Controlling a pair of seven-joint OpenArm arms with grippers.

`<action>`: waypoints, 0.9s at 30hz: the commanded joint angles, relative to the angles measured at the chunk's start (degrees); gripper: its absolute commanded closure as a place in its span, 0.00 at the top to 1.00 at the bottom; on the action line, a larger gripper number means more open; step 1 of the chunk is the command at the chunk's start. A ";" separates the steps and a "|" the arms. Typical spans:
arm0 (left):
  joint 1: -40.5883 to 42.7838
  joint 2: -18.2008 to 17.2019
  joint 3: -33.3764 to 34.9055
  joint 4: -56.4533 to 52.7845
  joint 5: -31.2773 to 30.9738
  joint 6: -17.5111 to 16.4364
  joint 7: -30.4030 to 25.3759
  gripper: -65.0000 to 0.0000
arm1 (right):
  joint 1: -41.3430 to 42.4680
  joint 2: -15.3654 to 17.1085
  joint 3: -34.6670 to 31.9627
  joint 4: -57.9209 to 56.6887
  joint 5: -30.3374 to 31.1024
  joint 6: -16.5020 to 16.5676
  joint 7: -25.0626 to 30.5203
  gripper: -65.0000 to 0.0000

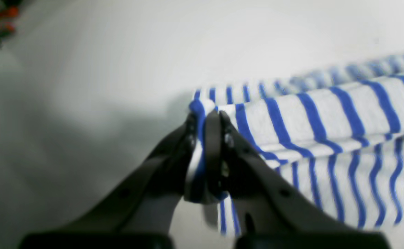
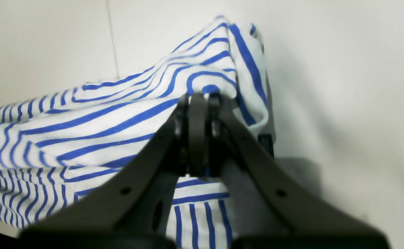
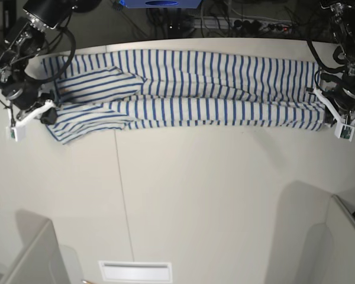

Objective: Fold the T-shirt properly
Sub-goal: 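Lift the side edges and pull them toward the collar, then lower the folded edge onto the shirt with both grippers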

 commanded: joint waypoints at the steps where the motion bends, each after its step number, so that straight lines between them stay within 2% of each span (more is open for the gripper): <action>1: 0.47 -1.07 -1.54 1.01 0.74 0.34 -0.69 0.00 | -0.35 0.39 0.25 0.98 0.80 0.17 1.18 0.00; 5: 3.90 -1.07 -4.17 1.01 0.74 0.25 -0.78 0.00 | -2.20 -0.58 -0.01 1.07 0.80 0.17 1.18 0.00; 19: 8.12 -0.37 -4.00 0.57 0.74 0.43 -0.95 0.00 | -5.89 -1.28 -0.01 0.54 0.62 0.17 1.71 0.00; 27: 7.68 1.83 -4.00 0.30 0.74 0.43 -0.87 0.00 | -6.07 -2.34 -0.10 0.54 0.53 0.17 1.53 0.00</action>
